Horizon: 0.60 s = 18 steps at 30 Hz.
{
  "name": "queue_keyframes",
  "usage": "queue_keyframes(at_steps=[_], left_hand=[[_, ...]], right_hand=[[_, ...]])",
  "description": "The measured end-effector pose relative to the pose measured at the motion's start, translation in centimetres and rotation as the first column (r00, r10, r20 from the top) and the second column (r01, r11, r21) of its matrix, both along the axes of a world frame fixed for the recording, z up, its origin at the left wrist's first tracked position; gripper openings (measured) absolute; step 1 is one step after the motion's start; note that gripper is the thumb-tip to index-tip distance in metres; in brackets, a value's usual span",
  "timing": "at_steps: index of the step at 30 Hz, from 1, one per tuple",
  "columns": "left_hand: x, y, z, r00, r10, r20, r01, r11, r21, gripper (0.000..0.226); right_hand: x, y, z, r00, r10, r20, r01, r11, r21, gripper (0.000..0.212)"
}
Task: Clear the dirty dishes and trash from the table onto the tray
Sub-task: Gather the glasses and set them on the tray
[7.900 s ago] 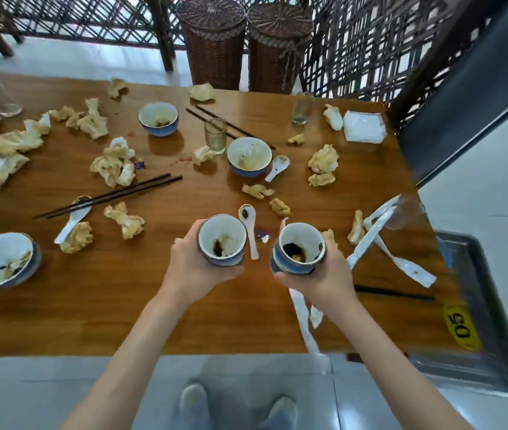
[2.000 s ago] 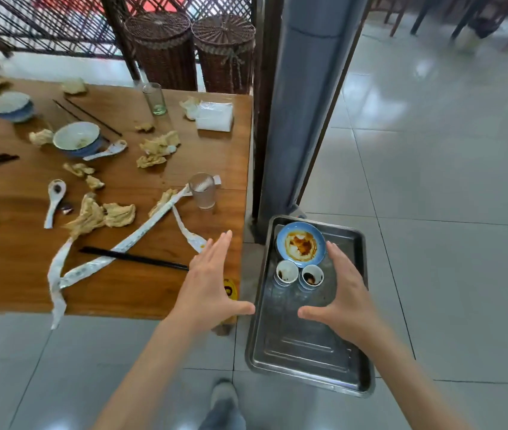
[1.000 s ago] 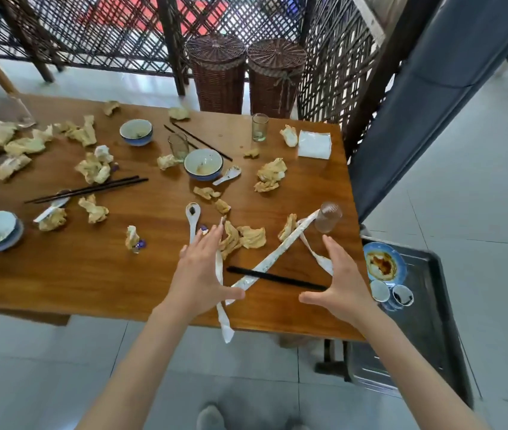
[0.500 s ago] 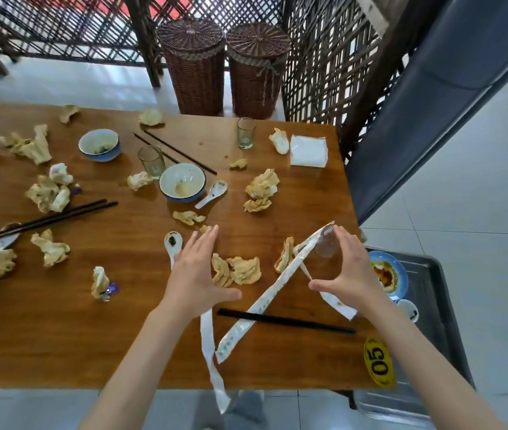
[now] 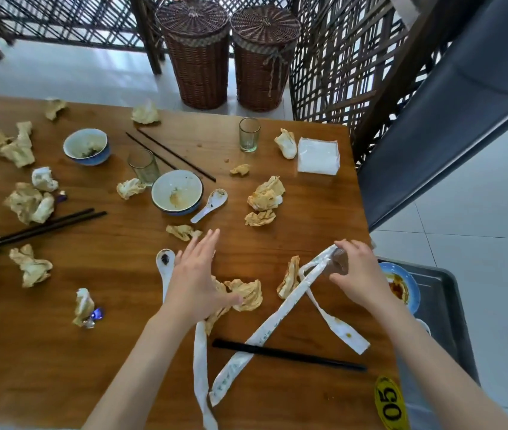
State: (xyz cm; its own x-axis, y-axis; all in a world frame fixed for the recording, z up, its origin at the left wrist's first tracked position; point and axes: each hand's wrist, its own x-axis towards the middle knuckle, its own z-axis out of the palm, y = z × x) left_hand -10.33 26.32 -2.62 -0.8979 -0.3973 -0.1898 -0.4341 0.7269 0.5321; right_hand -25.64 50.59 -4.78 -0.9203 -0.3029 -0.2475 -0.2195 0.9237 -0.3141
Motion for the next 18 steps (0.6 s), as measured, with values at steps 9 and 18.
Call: queue_keyframes(at_steps=[9,18], left_hand=[[0.3,-2.0,0.8,1.0,0.021,-0.003,-0.021,1.0,-0.011,0.123],[2.6,-8.1,0.8,0.994,0.106,-0.008,-0.106,0.994,-0.033,0.122]], right_hand=[[-0.2,-2.0,2.2,0.994,0.032,-0.106,-0.04,0.996,-0.074,0.048],[1.7,-10.4,6.0,0.991,0.125,-0.054,-0.133,0.975,-0.178,0.051]])
